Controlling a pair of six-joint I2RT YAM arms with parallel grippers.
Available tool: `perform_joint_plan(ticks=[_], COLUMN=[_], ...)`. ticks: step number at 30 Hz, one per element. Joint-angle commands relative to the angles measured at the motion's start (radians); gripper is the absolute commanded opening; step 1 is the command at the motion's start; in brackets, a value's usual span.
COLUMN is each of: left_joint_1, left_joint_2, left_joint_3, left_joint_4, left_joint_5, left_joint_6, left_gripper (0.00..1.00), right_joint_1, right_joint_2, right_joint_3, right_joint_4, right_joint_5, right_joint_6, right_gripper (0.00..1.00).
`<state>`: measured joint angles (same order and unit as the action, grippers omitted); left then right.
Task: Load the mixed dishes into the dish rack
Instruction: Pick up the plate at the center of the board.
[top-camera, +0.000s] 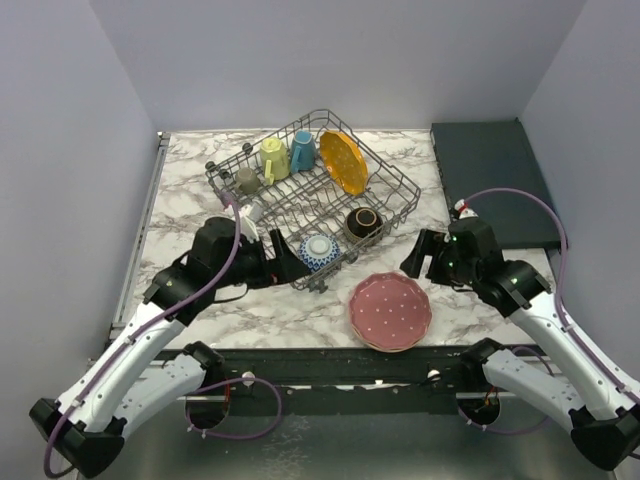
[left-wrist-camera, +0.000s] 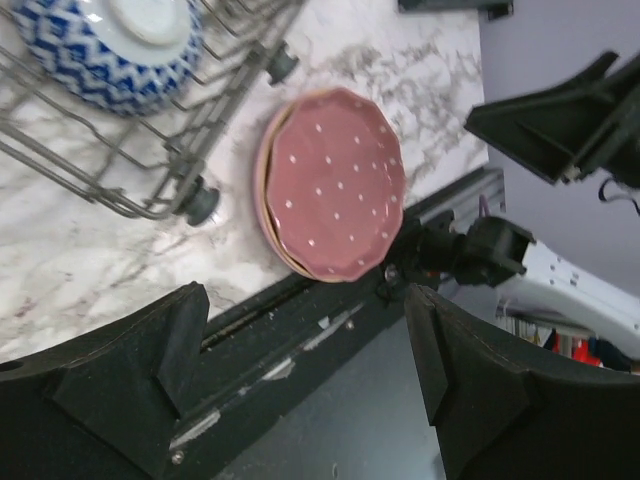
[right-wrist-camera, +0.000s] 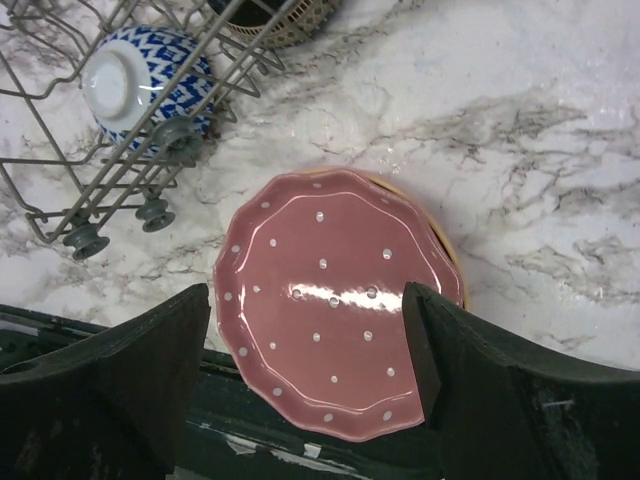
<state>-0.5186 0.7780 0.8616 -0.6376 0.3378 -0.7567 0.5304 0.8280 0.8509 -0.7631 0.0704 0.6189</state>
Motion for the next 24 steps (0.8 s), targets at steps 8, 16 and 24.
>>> perform_joint_plan(ticks=[8, 16, 24], left_joint_1=[-0.463, -0.669, -0.675], left_joint_2=[0.13, 0.392, 0.54], left_joint_3=[0.04, 0.093, 0.106], left_joint_4=[0.068, 0.105, 0.161], left_joint_5=[-0.328, -0.49, -0.504], left_joint_6=[-0.205, -0.282, -0.326], left_gripper=[0.86, 0.86, 0.87], right_joint_1=[0.003, 0.003, 0.003], right_joint_2=[-0.066, -0.061, -0.082], right_joint_3=[-0.08, -0.134, -0.134], right_joint_4=[-0.128, -0.156, -0.154], right_joint_5=[0.014, 0.028, 0.037], right_joint_6=[0.252, 0.309, 0.314], right_gripper=[0.72, 0.65, 0.64])
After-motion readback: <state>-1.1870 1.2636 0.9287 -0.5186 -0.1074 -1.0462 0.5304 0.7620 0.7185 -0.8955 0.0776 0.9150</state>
